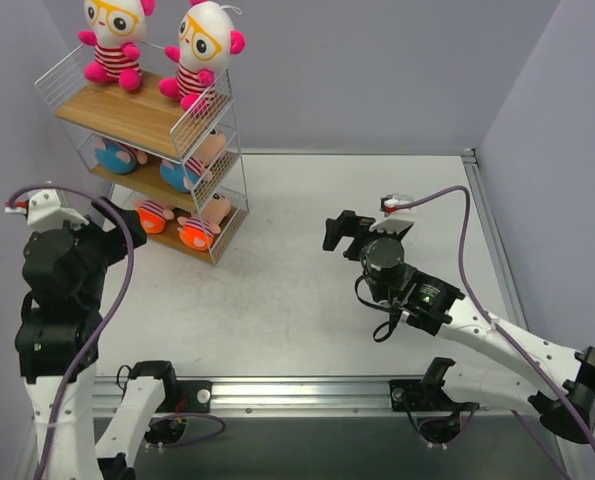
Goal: Place and organize the stuffed toys onto the shelf
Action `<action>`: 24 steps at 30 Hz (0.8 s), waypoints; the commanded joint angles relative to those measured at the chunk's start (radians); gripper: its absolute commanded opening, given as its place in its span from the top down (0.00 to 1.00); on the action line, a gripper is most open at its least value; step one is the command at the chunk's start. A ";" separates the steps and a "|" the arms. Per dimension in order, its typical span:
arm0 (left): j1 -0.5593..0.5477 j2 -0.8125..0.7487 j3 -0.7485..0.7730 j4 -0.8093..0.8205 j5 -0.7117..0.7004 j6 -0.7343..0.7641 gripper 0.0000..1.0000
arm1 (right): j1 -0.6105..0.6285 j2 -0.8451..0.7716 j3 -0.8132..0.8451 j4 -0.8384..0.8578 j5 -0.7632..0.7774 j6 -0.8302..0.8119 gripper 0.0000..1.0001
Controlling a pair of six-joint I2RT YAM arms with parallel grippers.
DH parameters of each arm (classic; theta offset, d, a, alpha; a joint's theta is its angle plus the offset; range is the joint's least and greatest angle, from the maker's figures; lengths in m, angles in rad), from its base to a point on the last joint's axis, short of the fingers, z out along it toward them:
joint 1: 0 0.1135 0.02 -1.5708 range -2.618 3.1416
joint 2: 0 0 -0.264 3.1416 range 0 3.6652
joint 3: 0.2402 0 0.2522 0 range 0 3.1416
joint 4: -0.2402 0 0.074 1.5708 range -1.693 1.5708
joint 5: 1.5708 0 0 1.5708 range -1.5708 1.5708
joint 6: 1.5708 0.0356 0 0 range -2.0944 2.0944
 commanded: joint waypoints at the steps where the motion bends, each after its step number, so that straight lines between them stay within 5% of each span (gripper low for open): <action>1: -0.043 -0.061 0.137 -0.148 -0.125 0.119 0.06 | 0.001 -0.079 0.099 -0.170 0.205 -0.153 0.00; 9: -0.204 -0.205 0.243 -0.265 -0.320 0.219 0.06 | 0.001 -0.252 0.176 -0.389 0.362 -0.263 0.00; 17: -0.326 -0.419 0.162 -0.236 -0.488 0.232 0.06 | 0.002 -0.493 0.134 -0.386 0.426 -0.402 0.00; 24: -0.344 -0.483 0.078 -0.228 -0.494 0.226 0.06 | 0.004 -0.703 0.078 -0.394 0.396 -0.425 0.00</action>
